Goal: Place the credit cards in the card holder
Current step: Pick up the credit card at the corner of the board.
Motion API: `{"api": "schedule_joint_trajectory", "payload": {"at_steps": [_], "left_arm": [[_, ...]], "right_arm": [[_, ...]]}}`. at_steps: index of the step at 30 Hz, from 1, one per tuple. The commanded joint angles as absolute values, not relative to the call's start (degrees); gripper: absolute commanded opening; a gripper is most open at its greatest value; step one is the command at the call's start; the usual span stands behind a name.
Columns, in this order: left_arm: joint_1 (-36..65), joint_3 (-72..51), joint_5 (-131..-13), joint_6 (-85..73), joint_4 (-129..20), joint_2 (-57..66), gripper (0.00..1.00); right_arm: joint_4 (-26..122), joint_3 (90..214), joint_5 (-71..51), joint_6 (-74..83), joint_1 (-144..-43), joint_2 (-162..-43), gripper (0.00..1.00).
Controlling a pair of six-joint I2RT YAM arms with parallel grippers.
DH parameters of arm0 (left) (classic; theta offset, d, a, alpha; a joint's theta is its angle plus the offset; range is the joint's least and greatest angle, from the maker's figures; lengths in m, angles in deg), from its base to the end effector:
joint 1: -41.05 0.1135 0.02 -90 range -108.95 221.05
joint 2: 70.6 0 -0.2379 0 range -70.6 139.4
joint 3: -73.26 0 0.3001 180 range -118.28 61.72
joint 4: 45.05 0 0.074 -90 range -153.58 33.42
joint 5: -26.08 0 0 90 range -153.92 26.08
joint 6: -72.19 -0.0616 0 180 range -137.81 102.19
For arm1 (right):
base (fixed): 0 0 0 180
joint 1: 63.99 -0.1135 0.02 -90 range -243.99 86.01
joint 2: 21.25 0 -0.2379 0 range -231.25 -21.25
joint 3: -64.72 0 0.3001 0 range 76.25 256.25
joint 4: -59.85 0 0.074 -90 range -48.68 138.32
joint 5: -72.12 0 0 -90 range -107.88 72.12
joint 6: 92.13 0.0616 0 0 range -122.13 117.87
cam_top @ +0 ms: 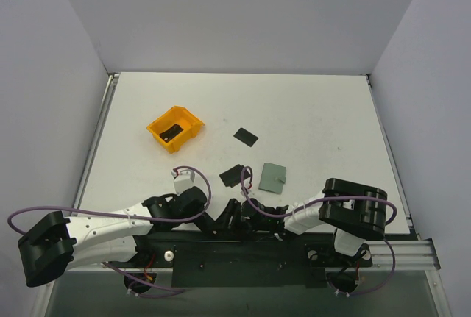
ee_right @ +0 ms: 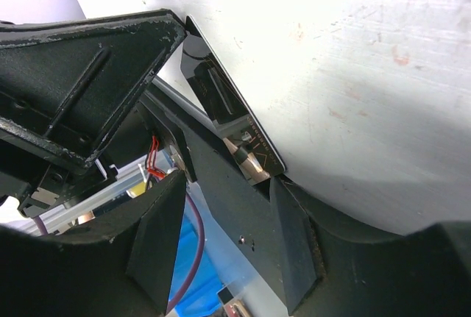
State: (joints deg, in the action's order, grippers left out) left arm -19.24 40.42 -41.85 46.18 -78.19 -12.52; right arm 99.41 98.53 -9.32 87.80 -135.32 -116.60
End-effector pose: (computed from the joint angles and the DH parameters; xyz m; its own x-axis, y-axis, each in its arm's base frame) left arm 0.1363 -0.1921 0.0758 -0.8207 -0.2422 -0.5175 -0.0691 0.9411 -0.3309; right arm 0.0906 0.2969 0.0360 -0.9812 0.1854 0.0546 0.1186 0.3548 0.9274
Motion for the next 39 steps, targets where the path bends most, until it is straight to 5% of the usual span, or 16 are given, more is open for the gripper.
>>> {"api": "schedule_joint_trajectory", "payload": {"at_steps": [1,30,39], "left_arm": [[-19.7,41.6,-44.2,46.2,-83.2,-11.2,0.07],[-21.8,41.8,-45.2,48.7,-82.9,-12.6,0.06],[-21.9,41.9,-45.3,48.8,-83.1,-13.5,0.06]], "right_arm": [[90.9,96.9,-19.9,85.9,-134.0,-117.7,0.46],[96.7,95.1,-23.8,80.7,-134.7,-114.0,0.14],[95.9,95.6,-24.5,80.1,-135.3,-113.1,0.12]]}}
